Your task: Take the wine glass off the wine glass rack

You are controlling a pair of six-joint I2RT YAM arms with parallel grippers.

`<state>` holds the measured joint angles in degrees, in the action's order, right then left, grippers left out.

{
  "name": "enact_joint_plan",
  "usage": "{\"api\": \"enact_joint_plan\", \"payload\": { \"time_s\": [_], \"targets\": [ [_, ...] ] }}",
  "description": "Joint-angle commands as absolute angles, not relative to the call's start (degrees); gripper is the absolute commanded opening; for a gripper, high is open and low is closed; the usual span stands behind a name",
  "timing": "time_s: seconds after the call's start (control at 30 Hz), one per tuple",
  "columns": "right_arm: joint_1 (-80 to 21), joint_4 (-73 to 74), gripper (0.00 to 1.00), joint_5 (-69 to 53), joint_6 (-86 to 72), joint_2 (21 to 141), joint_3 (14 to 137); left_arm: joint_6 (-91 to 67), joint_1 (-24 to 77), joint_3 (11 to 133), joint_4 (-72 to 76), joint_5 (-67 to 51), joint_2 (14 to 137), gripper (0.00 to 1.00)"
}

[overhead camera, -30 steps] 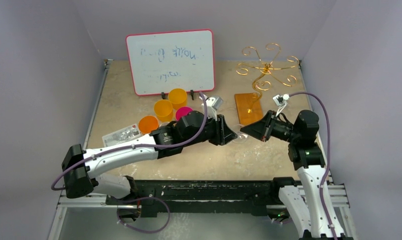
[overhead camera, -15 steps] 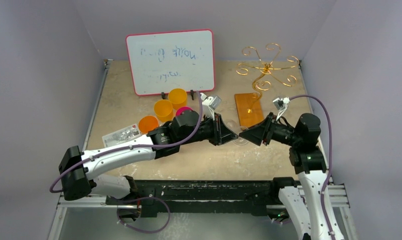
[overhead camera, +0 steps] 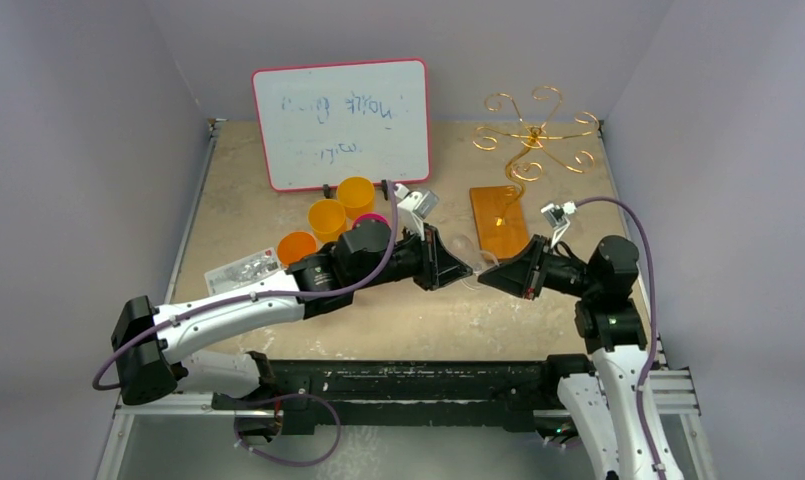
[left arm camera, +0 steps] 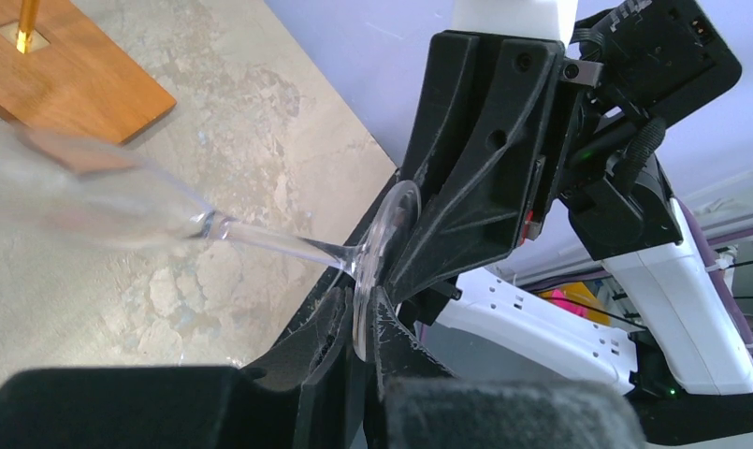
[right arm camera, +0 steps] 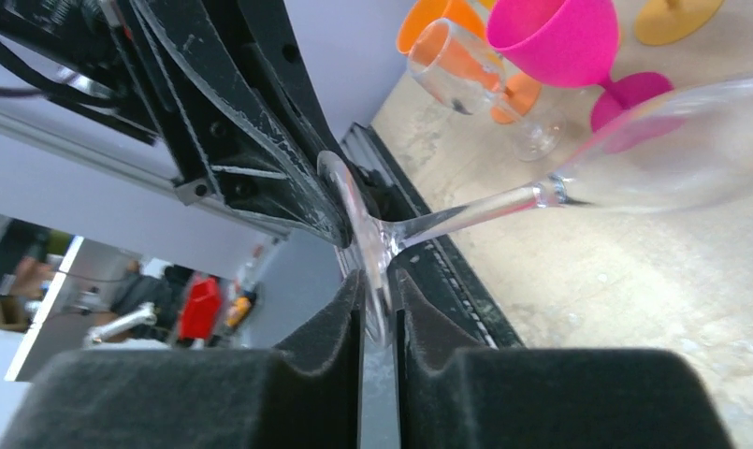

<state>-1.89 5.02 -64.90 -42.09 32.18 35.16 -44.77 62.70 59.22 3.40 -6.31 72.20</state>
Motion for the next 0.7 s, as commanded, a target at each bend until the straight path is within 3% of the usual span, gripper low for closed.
{"api": "enact_joint_plan", "payload": {
  "time_s": [0.0,0.07,0.2,0.37,0.47,0.67],
  "targets": [
    [-2.15,-6.14,0.04,-69.69,-47.85,32.51,35.22,-43.27,62.84,59.74,9.28,-7.94,71.53,0.0],
    [-2.11,-6.41,0.0,-68.61,-47.81,32.08,35.3,-42.66,62.8,60.3,7.43,-6.9,71.71,0.0],
    [-2.11,-6.07,0.0,-69.57,-45.62,31.85,34.31,-42.05,62.84,61.3,2.0,-1.84,70.48,0.38],
    [-2.19,-3.87,0.0,-68.86,-40.81,30.86,32.53,-43.06,62.18,62.44,-6.11,9.44,66.92,0.68],
    [-2.66,1.79,0.0,-64.31,-33.73,29.02,33.62,-44.48,57.84,64.35,-12.75,11.95,65.78,0.74],
    [-5.42,3.77,0.0,-58.79,-26.59,27.9,35.44,-47.53,47.27,65.89,-12.14,3.38,66.16,0.75]
  ]
}}
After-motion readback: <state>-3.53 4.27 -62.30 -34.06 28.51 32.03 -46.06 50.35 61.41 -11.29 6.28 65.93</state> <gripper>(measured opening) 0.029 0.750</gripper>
